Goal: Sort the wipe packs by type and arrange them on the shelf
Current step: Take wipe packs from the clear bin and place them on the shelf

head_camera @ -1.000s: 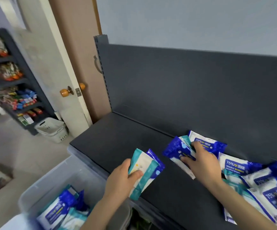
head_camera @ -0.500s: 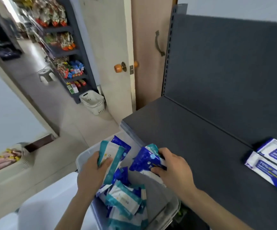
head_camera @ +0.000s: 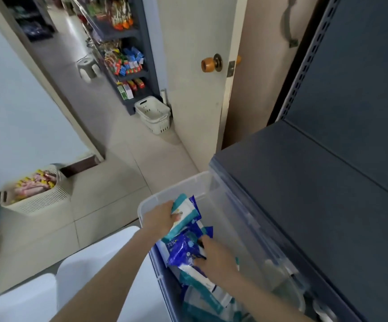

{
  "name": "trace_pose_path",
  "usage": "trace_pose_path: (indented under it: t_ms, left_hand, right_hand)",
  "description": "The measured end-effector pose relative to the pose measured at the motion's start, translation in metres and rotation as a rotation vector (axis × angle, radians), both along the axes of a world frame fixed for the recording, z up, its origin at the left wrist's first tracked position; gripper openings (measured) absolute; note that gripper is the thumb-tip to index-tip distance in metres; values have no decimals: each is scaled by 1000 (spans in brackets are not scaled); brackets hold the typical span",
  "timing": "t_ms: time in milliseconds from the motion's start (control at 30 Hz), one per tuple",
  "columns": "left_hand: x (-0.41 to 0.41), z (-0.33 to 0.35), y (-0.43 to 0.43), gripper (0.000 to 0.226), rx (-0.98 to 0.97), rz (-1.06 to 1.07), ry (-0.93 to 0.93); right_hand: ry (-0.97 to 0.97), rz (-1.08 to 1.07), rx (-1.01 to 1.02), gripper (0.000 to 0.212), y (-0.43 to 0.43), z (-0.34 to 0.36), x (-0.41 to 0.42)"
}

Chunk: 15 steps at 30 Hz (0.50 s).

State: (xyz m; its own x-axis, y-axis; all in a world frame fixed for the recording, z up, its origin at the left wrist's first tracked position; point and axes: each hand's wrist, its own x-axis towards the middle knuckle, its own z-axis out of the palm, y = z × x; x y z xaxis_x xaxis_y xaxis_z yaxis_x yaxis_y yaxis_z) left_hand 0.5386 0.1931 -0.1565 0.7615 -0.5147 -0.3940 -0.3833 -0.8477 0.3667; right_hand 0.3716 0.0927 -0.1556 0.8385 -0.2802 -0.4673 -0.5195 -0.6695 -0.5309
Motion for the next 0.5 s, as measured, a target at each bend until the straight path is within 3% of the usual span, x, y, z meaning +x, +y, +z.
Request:
trace_pose_path:
  t_ms: [133, 333, 500]
  left_hand:
    - [2, -22, -2, 35, 68, 0, -15]
    - [-3, -25, 3, 40, 54, 6, -140]
    - [-29, 6, -6, 38, -161, 73, -142]
  right_hand:
    - [107, 67, -101, 52, 3, -24, 3]
    - [17, -7, -10, 32, -7, -24, -13]
    - [-118, -32, -52, 43, -24, 11, -42]
